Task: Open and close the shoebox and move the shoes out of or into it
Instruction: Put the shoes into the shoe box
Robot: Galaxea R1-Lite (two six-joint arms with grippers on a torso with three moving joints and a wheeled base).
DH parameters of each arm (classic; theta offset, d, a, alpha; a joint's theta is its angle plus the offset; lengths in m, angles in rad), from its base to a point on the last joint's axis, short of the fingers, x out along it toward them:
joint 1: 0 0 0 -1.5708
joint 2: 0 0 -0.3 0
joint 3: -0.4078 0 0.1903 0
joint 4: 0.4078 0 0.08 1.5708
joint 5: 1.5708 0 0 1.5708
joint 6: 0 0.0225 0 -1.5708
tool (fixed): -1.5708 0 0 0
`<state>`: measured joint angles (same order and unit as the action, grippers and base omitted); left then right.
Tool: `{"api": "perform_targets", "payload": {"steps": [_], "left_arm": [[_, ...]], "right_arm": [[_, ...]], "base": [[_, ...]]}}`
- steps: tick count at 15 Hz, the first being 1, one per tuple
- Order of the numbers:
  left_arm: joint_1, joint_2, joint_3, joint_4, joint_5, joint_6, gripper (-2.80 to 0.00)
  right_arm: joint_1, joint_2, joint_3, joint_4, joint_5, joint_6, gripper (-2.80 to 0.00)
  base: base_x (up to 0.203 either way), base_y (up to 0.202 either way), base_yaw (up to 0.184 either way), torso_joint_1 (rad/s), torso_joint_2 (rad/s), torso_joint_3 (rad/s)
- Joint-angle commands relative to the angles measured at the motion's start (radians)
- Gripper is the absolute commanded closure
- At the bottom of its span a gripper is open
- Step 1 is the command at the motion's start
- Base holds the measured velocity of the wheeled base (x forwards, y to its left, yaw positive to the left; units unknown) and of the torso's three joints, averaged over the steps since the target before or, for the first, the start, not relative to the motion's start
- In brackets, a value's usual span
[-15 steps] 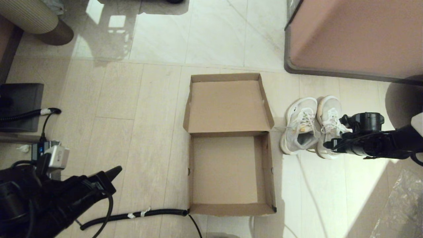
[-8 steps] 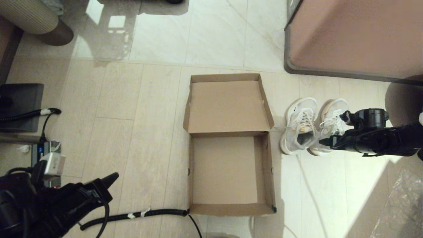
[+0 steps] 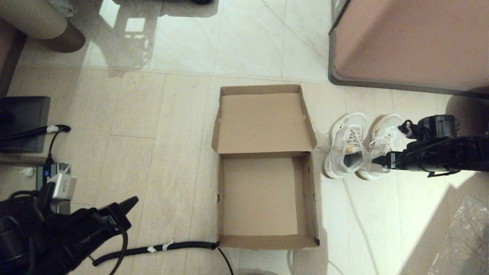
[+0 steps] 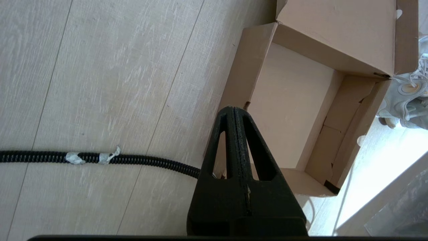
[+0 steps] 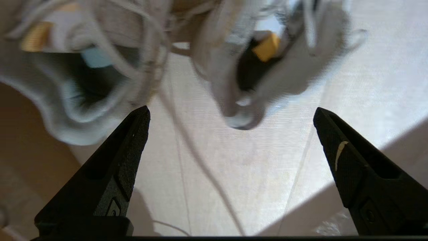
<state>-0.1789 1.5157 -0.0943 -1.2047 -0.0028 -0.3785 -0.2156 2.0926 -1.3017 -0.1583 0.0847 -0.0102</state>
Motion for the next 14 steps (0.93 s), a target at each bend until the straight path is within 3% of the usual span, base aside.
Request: {"api": "perform_targets", "payload": {"steps": [1, 8, 14], "left_arm": [[0.001, 0.0, -0.002, -0.007, 0.0, -0.002, 0.0], [0.004, -0.007, 0.026, -0.007, 0.001, 0.0, 0.0], [0.004, 0.0, 0.021, -0.007, 0.001, 0.001, 0.0]], "right_arm": [[0.011, 0.023, -0.012, -0.004, 0.032, 0.004, -2.8], [0.054, 0.168, -0.122, -0.023, 0.107, 0.156, -2.8], [0.071, 0.211, -0.113, -0.014, 0.103, 0.15, -2.8]], "base": [[0.0, 0.0, 0.0, 0.0, 0.0, 0.0], [0.0, 0.0, 0.0, 0.0, 0.0, 0.0], [0.0, 0.0, 0.0, 0.0, 0.0, 0.0]]}}
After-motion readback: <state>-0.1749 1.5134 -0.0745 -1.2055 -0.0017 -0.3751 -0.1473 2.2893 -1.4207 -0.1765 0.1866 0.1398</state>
